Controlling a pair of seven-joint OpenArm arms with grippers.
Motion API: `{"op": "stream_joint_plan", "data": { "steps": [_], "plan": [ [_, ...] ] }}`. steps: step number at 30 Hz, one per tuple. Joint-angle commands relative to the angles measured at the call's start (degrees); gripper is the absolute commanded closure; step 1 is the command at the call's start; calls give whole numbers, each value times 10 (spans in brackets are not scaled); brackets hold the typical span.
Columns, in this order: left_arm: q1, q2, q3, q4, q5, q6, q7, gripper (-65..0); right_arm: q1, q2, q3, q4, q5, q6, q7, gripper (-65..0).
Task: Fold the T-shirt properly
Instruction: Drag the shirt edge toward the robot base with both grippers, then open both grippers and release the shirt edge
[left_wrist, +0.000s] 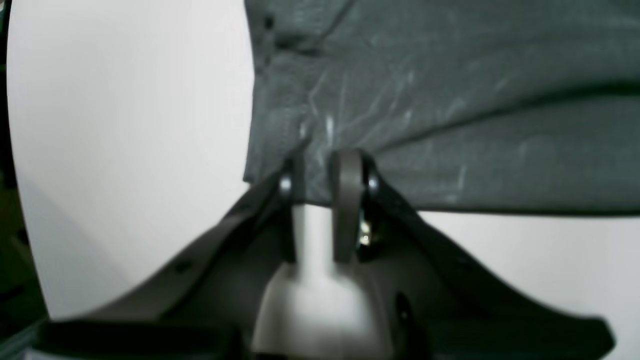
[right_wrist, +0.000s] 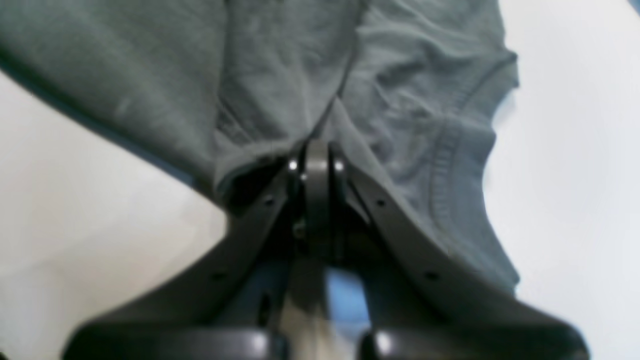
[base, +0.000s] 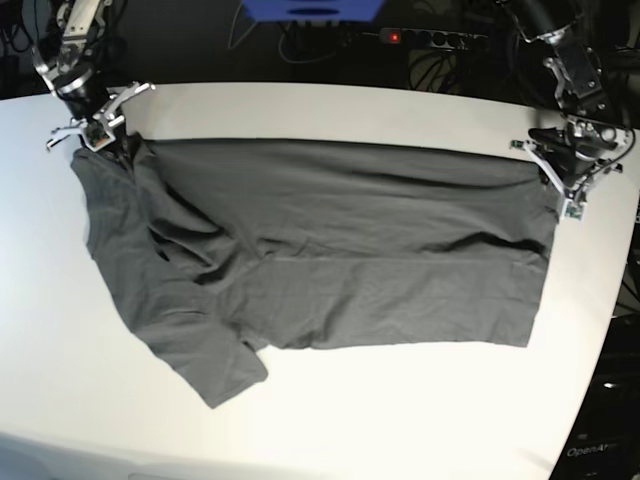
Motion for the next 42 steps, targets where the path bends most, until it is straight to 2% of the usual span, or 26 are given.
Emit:
{"op": "stream_joint_plan", "data": {
  "steps": [1,7,11,26,42],
  "plan": [
    [20,5,-2,-2,40,-7,62,-98,-20,7,10,-7,-51,10,-51,-7],
    [32,10,-2,-3,38,-7,58,-98,-48,-12,37,-8,-52,10,-15,-7],
    [31,10,-2,-1,41,-7,58,-98,-49,-23,41,-9,-52,10,-11,-7],
    [28,11,2,-4,41,-7,58,-98,-10,-17,36,30,-54,10,-10,-7],
    [28,11,0,-3,38,-7,57,-99,-10,-17,40,96,-55,10,-14,-7]
  ]
}}
